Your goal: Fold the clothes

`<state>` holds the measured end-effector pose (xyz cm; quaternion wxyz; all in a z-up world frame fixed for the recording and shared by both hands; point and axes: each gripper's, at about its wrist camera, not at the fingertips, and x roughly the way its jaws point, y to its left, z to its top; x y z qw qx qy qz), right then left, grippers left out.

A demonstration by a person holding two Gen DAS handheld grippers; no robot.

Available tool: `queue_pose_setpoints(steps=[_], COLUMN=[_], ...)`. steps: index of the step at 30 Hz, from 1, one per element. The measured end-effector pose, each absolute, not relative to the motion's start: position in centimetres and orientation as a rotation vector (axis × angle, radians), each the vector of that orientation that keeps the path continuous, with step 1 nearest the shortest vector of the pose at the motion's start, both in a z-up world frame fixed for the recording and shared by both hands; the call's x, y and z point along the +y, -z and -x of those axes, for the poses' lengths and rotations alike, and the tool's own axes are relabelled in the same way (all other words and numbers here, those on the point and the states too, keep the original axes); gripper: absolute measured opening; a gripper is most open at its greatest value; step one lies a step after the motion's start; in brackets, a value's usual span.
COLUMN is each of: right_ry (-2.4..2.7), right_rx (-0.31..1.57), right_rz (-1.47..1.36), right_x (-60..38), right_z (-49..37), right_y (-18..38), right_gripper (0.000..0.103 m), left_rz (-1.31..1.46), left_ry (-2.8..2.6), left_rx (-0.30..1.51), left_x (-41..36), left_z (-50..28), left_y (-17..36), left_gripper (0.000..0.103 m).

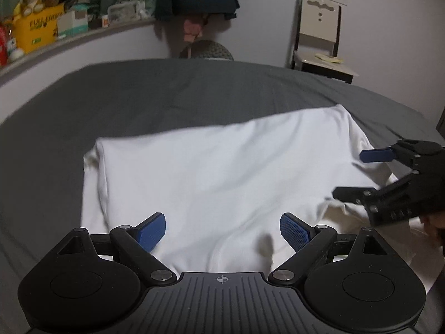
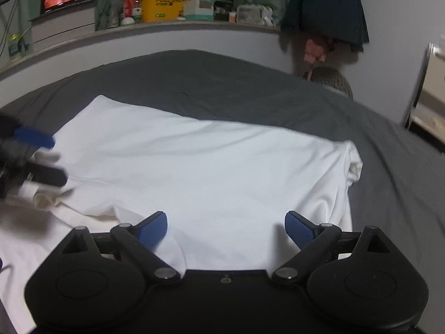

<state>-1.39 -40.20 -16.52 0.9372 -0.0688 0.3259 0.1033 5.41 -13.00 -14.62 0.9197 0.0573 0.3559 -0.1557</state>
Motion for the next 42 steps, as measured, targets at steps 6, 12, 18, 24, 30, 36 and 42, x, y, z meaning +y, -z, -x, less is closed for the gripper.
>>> queue_pose_setpoints(steps=[6,12,18,24,30,36,42], right_ry=[-0.233,-0.202,-0.124,-0.088,-0.105,-0.104,-0.030], right_rx=[0.572,0.551,0.538,0.651,0.675,0.689,0.605], right_rz=[0.133,0.183,0.132,-0.097,-0.013,0.104,0.147], right_x=[-39.8,-39.7,-40.5,-42.9,-43.4,-42.9,-43.1], right_z=[1.4,1.2,-2.5,-7.2,-6.0,-4.0,-3.5], right_y=[14.9,15.2,14.2,17.4,18.8,18.1,15.4], right_gripper=[0.100,0.102,0.103,0.103,0.103,0.103,0.103], left_rz=[-0.136,-0.147,-0.001,-0.013,-0.068,-0.251,-0.145], left_ry=[0.349,0.419,0.389,0.405,0.439,0.617,0.709], left_rx=[0.706,0.693,0.660,0.580,0.602,0.717,0.825], left_x=[-11.7,-10.8,-9.4,-9.4,-9.1,-7.7,-3.3], left_z=[-7.8,-12.0,-16.3,-16.0,-15.3,-14.8,-15.4], left_y=[12.3,11.6,15.4,20.3,20.0,18.1,13.1], left_gripper=[0.091,0.091,0.091,0.091,0.091,0.098,0.100])
